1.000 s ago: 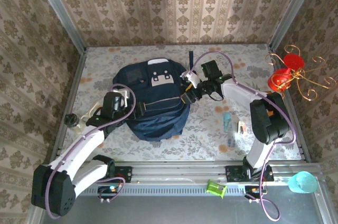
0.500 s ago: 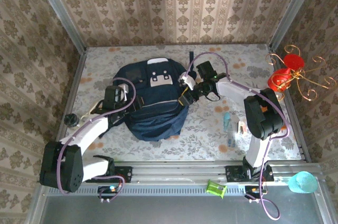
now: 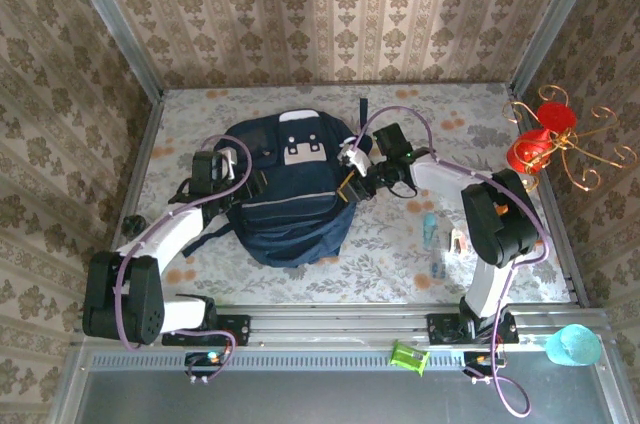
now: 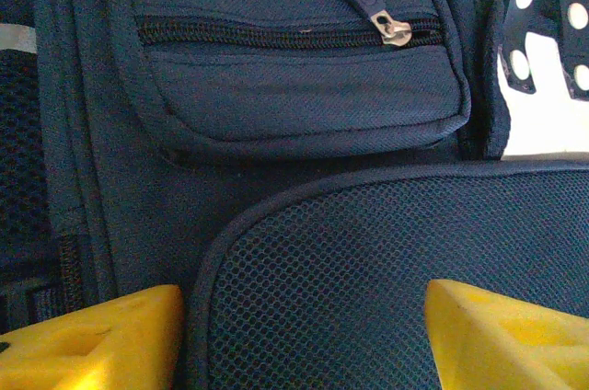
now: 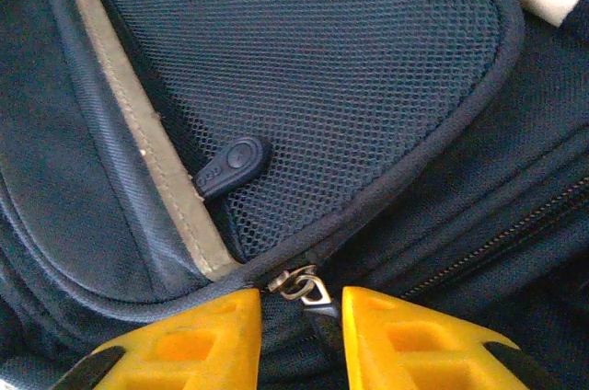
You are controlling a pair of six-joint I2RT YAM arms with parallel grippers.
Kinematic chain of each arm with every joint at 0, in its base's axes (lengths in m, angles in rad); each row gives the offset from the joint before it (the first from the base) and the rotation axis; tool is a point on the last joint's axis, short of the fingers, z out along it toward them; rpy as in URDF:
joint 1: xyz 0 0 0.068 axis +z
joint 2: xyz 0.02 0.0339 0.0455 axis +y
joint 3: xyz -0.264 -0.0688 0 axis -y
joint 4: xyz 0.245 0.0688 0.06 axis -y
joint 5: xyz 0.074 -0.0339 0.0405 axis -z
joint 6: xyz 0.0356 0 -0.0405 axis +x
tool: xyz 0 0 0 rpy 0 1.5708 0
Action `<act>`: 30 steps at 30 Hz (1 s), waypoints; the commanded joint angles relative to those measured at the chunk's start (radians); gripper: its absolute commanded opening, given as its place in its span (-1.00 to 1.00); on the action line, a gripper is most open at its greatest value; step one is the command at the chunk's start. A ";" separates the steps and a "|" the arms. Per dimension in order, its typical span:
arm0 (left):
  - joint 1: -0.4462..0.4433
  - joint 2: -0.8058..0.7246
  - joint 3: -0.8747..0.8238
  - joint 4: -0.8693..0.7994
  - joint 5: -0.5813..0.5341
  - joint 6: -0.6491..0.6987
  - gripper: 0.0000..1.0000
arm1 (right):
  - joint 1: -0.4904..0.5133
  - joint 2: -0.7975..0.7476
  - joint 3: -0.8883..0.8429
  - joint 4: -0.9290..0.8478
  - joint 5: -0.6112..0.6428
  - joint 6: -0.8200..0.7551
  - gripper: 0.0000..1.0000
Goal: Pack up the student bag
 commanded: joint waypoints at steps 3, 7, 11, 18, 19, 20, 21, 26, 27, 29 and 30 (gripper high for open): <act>0.009 -0.022 0.030 -0.005 0.019 0.033 0.41 | -0.003 -0.039 -0.064 0.121 0.041 0.068 -0.23; 0.009 -0.028 0.028 -0.007 0.022 0.033 0.42 | -0.002 -0.031 -0.114 0.177 0.053 0.131 -0.20; 0.009 -0.028 0.027 -0.004 0.027 0.033 0.41 | -0.019 -0.019 -0.170 0.272 0.051 0.194 -0.20; 0.008 -0.033 0.022 -0.002 0.027 0.037 0.41 | -0.015 0.005 -0.171 0.355 -0.001 0.204 -0.23; 0.008 -0.032 0.019 -0.001 0.027 0.037 0.42 | -0.015 0.001 -0.172 0.363 -0.010 0.202 -0.25; 0.008 -0.033 0.018 -0.001 0.027 0.039 0.42 | -0.013 -0.002 -0.169 0.364 -0.020 0.198 -0.29; 0.008 -0.032 0.016 -0.002 0.027 0.040 0.42 | -0.013 -0.004 -0.162 0.354 -0.027 0.193 -0.35; 0.009 -0.045 0.019 -0.013 0.029 0.045 0.42 | -0.013 -0.036 -0.173 0.315 -0.007 0.183 -0.71; 0.008 -0.053 0.020 -0.014 0.027 0.047 0.42 | -0.013 -0.054 -0.189 0.323 0.001 0.195 -0.77; 0.007 -0.072 0.022 -0.014 0.017 0.053 0.42 | -0.012 -0.088 -0.218 0.344 0.019 0.222 -0.88; 0.005 -0.083 0.022 -0.011 0.012 0.057 0.42 | -0.013 -0.103 -0.233 0.354 0.024 0.237 -0.91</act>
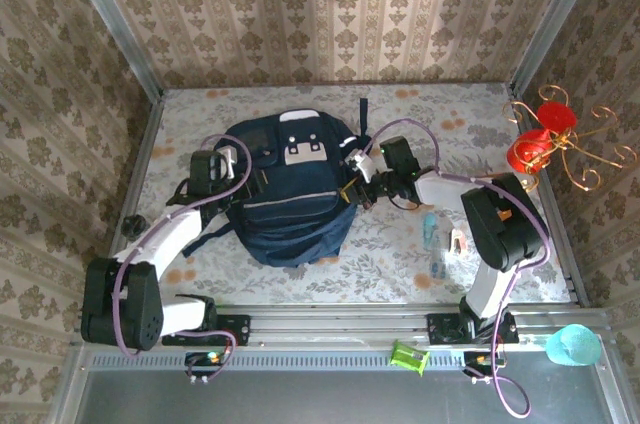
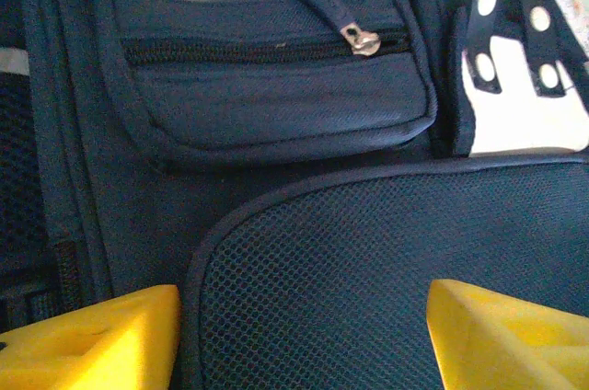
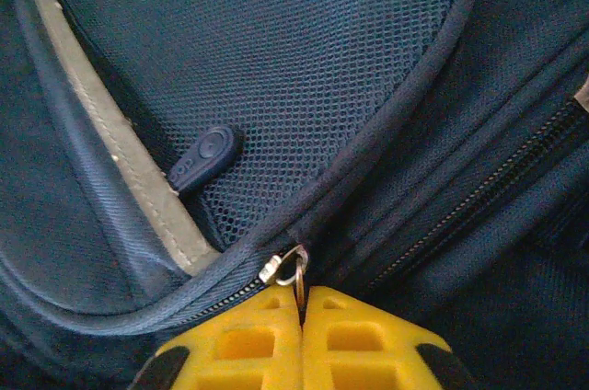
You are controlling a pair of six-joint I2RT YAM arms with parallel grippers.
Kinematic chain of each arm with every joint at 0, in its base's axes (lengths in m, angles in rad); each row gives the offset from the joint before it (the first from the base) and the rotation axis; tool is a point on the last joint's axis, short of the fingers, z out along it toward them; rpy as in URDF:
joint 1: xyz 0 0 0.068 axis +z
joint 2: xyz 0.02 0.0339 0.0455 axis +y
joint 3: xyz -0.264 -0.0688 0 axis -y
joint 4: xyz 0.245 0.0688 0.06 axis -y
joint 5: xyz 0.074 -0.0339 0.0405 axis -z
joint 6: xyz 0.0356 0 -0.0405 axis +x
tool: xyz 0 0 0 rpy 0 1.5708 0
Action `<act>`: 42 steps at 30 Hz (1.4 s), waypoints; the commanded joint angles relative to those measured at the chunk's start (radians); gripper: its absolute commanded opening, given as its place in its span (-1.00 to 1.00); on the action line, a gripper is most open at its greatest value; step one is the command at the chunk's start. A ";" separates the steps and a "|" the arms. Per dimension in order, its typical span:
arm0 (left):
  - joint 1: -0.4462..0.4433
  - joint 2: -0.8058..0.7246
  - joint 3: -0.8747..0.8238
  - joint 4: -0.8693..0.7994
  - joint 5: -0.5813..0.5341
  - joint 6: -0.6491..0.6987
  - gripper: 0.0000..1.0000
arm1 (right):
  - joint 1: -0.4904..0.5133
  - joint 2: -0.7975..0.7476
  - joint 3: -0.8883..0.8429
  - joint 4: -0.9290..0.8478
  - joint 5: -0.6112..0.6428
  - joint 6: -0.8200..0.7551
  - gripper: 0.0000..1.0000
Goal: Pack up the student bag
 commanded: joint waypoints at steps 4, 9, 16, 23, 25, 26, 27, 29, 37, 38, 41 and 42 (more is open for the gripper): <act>-0.033 -0.079 0.032 0.007 -0.041 0.080 0.42 | 0.001 -0.114 -0.076 0.075 0.024 0.087 -1.00; -0.150 -0.111 0.039 0.053 -0.065 0.246 0.42 | 0.010 -0.157 -0.090 0.073 0.054 0.132 -1.00; -0.395 -0.106 0.014 0.089 0.039 0.713 0.53 | 0.029 -0.191 -0.057 -0.038 0.091 0.211 -1.00; -0.449 -0.034 0.083 -0.109 0.044 0.858 0.43 | 0.031 -0.192 -0.015 -0.133 0.124 0.248 -1.00; -0.449 -0.033 0.081 -0.129 0.052 0.879 0.43 | 0.030 -0.183 0.000 -0.148 0.137 0.251 -1.00; -0.449 -0.036 0.082 -0.141 0.057 0.887 0.44 | 0.029 -0.178 0.009 -0.159 0.146 0.251 -1.00; -0.449 -0.039 0.081 -0.144 0.059 0.886 0.44 | 0.029 -0.173 0.021 -0.171 0.152 0.251 -1.00; -0.449 -0.043 0.074 -0.151 0.076 0.895 0.43 | 0.028 -0.161 0.048 -0.200 0.159 0.245 -1.00; -0.425 0.032 0.102 -0.152 -0.017 0.876 -0.08 | 0.028 -0.148 0.098 -0.252 0.156 0.206 -1.00; -0.425 0.038 0.100 -0.141 -0.011 0.876 -0.14 | 0.027 -0.151 0.099 -0.256 0.153 0.201 -1.00; -0.422 0.050 0.089 -0.103 -0.010 0.864 -0.34 | 0.030 -0.161 0.093 -0.265 0.133 0.199 -1.00; -0.419 0.053 0.086 -0.089 -0.014 0.849 -0.45 | 0.031 -0.167 0.090 -0.271 0.129 0.196 -1.00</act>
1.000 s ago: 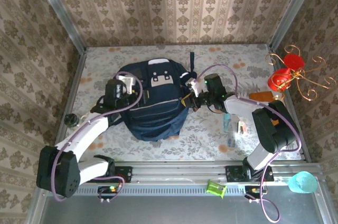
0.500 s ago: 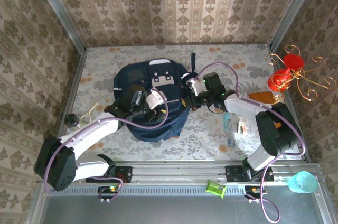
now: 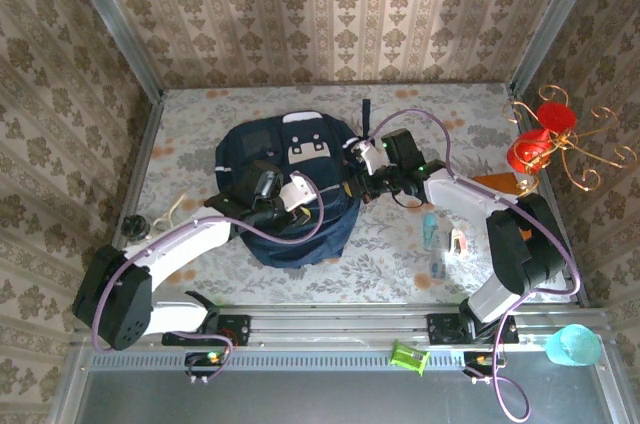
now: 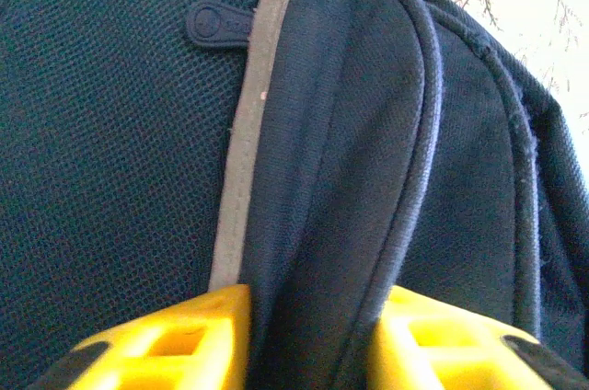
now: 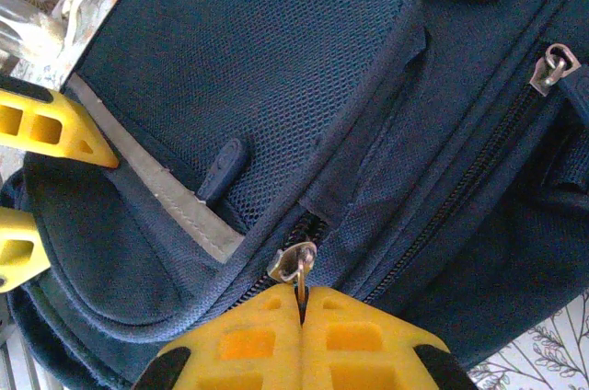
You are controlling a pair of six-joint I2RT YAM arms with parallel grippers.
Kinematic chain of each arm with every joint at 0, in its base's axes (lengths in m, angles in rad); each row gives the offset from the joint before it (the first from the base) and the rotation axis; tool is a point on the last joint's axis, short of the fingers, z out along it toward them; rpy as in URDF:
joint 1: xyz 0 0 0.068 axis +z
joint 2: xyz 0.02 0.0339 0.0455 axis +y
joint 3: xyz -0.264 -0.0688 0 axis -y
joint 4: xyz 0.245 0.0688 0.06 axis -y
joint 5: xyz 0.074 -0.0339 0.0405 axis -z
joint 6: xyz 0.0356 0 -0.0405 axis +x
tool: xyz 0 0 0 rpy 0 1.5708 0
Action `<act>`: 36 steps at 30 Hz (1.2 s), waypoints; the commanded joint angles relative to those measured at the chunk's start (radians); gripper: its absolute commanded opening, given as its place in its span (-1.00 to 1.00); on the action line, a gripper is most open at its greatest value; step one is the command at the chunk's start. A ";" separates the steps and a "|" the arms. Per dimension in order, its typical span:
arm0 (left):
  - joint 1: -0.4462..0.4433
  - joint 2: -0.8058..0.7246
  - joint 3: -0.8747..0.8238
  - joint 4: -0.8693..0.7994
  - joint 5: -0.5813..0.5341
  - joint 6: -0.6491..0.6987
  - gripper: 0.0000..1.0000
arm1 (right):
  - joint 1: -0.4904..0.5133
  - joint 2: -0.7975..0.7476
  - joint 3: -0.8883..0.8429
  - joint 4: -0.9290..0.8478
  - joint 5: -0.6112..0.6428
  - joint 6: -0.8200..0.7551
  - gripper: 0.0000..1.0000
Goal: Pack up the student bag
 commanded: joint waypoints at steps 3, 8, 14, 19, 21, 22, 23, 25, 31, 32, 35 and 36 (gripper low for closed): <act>0.022 0.017 0.010 0.079 -0.043 -0.077 -0.82 | 0.008 -0.032 0.006 -0.044 -0.002 -0.019 -1.00; 0.024 0.013 0.003 0.136 -0.116 -0.202 -1.00 | 0.034 -0.097 -0.064 -0.056 0.041 -0.009 -1.00; 0.020 0.032 0.029 0.126 -0.141 -0.271 -1.00 | 0.090 -0.177 -0.136 -0.012 0.038 0.027 -1.00; -0.006 0.069 0.043 0.156 -0.113 -0.305 -1.00 | 0.168 -0.190 -0.165 0.144 -0.009 0.117 -1.00; -0.018 0.091 0.059 0.171 -0.101 -0.323 -1.00 | 0.192 -0.176 -0.166 0.199 -0.023 0.149 -1.00; -0.025 0.101 0.070 0.177 -0.090 -0.331 -1.00 | 0.200 -0.166 -0.166 0.226 -0.030 0.164 -1.00; -0.032 0.114 0.082 0.180 -0.079 -0.337 -1.00 | 0.204 -0.158 -0.165 0.249 -0.038 0.177 -1.00; -0.043 0.135 0.102 0.178 -0.072 -0.341 -1.00 | 0.205 -0.151 -0.170 0.279 -0.048 0.188 -1.00; -0.073 0.199 0.160 0.178 -0.061 -0.365 -0.88 | 0.120 -0.159 -0.176 0.235 -0.017 0.162 -1.00; -0.081 0.211 0.168 0.186 -0.046 -0.373 -0.79 | 0.097 -0.159 -0.177 0.232 -0.019 0.160 -1.00; -0.099 0.219 0.189 0.191 0.024 -0.391 -0.24 | 0.041 -0.157 -0.171 0.207 -0.013 0.145 -1.00; -0.099 0.211 0.189 0.190 0.036 -0.403 -0.11 | 0.027 -0.154 -0.170 0.200 -0.008 0.141 -1.00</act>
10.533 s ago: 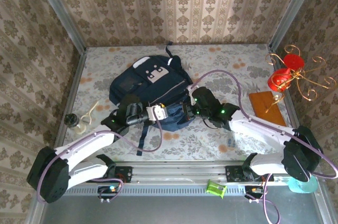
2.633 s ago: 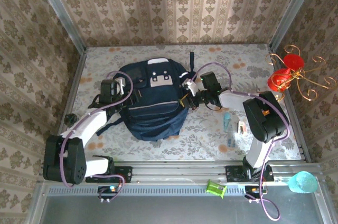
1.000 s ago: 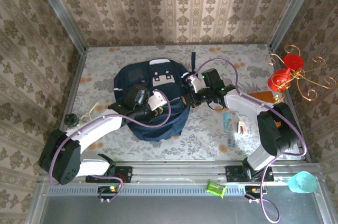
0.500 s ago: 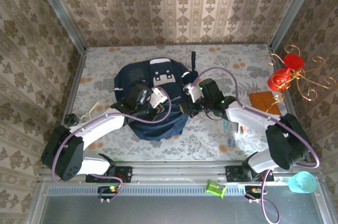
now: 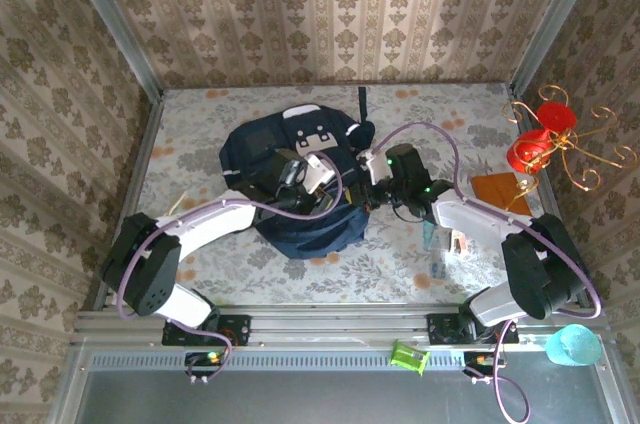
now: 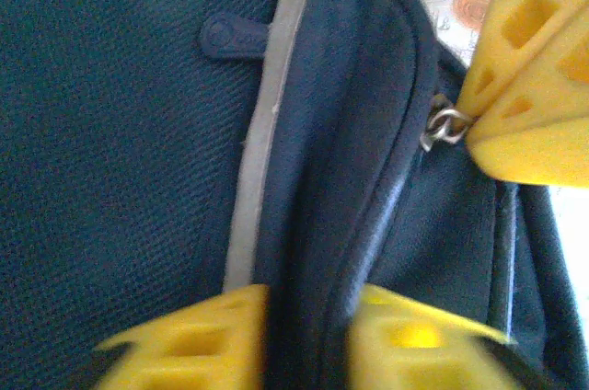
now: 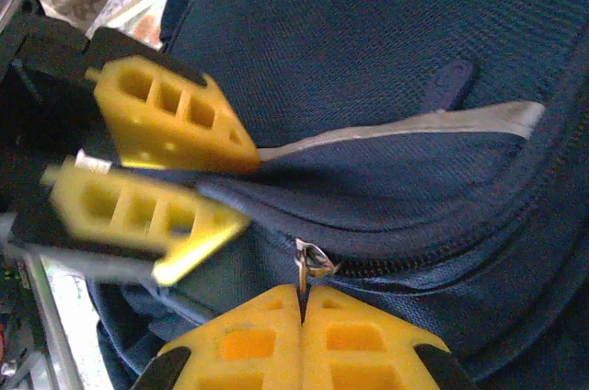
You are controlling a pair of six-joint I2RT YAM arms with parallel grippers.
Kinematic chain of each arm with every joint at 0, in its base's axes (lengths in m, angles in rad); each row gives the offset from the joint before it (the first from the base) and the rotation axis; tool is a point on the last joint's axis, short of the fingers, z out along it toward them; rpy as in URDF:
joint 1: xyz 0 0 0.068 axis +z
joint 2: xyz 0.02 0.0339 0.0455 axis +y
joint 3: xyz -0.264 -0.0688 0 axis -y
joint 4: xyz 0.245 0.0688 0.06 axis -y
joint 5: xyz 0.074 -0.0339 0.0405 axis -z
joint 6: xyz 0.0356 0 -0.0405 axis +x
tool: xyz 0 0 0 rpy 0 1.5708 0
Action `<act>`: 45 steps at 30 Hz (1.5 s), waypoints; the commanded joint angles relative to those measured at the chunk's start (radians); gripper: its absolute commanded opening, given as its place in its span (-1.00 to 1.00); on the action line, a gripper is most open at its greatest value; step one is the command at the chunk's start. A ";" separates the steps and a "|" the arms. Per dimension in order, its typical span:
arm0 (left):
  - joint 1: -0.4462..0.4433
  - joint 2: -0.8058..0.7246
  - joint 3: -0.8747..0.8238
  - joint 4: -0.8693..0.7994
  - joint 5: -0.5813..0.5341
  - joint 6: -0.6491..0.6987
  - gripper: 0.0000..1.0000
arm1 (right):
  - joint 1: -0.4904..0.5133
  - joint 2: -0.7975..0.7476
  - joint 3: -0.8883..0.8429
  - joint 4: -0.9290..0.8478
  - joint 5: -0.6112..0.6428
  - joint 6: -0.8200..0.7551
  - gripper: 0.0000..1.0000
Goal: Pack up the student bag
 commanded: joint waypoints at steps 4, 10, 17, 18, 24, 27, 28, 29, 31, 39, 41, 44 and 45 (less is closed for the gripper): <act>0.030 -0.101 -0.028 0.062 0.055 -0.129 0.21 | -0.058 0.004 0.017 -0.001 -0.049 -0.034 -1.00; 0.258 -0.302 -0.196 -0.027 -0.083 -0.473 0.29 | -0.059 0.020 0.024 -0.007 -0.042 -0.036 -1.00; 0.392 -0.298 -0.231 -0.059 0.009 -0.619 0.26 | -0.060 0.030 0.023 0.006 -0.045 -0.029 -1.00; 0.392 -0.277 -0.221 -0.058 0.015 -0.620 0.25 | -0.058 0.029 0.025 0.003 -0.044 -0.030 -1.00; 0.396 -0.163 -0.188 -0.024 0.037 -0.654 0.14 | -0.051 0.006 0.035 -0.037 -0.035 -0.043 -1.00; 0.392 -0.121 -0.198 0.022 0.061 -0.685 0.06 | -0.049 0.003 0.032 -0.036 -0.037 -0.045 -1.00; 0.390 -0.114 -0.206 0.049 0.075 -0.703 -0.02 | -0.046 0.006 0.033 -0.035 -0.036 -0.043 -1.00; 0.384 -0.109 -0.218 0.087 0.095 -0.728 -0.08 | -0.043 0.009 0.036 -0.033 -0.036 -0.042 -1.00; 0.368 -0.099 -0.236 0.161 0.109 -0.773 -0.22 | -0.036 0.017 0.047 -0.039 -0.034 -0.044 -1.00; 0.286 -0.071 -0.307 0.374 0.026 -0.907 -1.00 | 0.011 -0.012 0.108 -0.235 0.074 -0.118 -1.00; 0.277 -0.075 -0.319 0.395 -0.009 -0.935 -1.00 | 0.037 -0.028 0.104 -0.271 0.093 -0.127 -1.00; 0.276 -0.077 -0.343 0.445 -0.034 -0.989 -1.00 | 0.074 -0.055 0.098 -0.318 0.134 -0.146 -1.00; 0.276 -0.080 -0.351 0.461 -0.039 -1.005 -1.00 | 0.080 -0.057 0.094 -0.320 0.136 -0.145 -1.00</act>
